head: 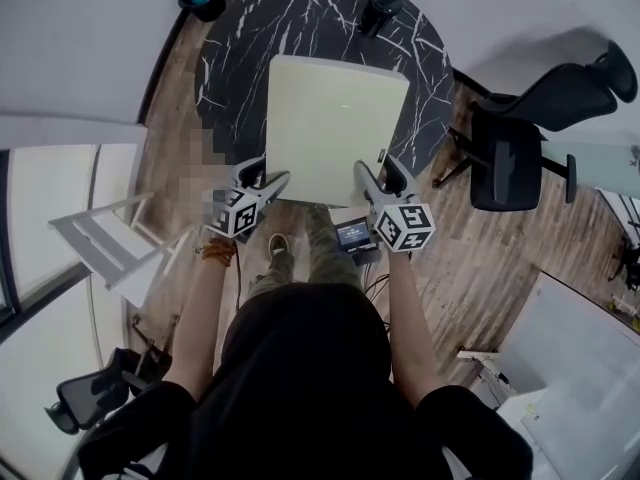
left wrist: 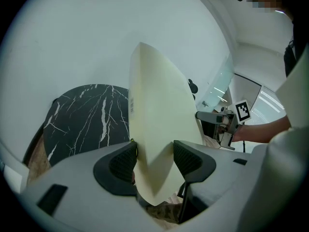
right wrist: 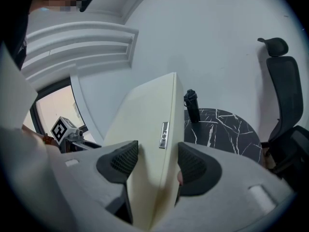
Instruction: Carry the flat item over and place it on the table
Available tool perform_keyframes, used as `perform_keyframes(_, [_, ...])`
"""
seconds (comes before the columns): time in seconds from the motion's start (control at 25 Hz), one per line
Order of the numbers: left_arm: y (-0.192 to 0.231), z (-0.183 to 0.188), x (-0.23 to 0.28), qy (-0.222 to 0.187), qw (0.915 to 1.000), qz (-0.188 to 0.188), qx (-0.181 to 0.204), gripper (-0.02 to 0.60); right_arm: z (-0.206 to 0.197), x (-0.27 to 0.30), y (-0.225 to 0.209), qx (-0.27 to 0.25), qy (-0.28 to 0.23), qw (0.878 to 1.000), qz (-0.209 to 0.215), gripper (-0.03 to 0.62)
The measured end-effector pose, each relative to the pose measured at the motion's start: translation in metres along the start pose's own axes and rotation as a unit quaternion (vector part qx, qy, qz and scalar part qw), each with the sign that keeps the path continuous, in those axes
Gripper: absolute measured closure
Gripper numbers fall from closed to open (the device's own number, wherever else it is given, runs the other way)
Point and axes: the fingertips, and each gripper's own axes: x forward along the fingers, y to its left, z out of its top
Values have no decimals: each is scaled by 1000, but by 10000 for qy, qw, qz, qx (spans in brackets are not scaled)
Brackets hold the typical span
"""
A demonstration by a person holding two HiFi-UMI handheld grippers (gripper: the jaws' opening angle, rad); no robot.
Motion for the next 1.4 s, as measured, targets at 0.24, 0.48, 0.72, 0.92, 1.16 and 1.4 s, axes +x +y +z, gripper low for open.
perform_keyframes(0.24, [7, -5, 13, 127, 9998, 53, -151, 337, -12, 12, -13, 172, 182, 9997, 32, 342])
perform_keyframes(0.48, [13, -5, 28, 166, 9994, 104, -283, 337, -16, 25, -29, 228, 313, 9992, 68, 342])
perform_keyframes(0.72, [19, -7, 41, 214, 9988, 172, -407, 337, -21, 36, -42, 303, 422, 9986, 129, 342])
perform_keyframes(0.92, [22, -10, 49, 267, 9979, 250, -527, 336, -26, 44, -50, 367, 520, 9978, 201, 342])
perform_keyframes(1.16, [28, -13, 60, 300, 9964, 344, -714, 336, -33, 57, -61, 459, 667, 9963, 300, 344])
perform_keyframes(1.4, [33, -16, 69, 314, 9946, 404, -906, 334, -40, 68, -71, 507, 825, 9945, 404, 344])
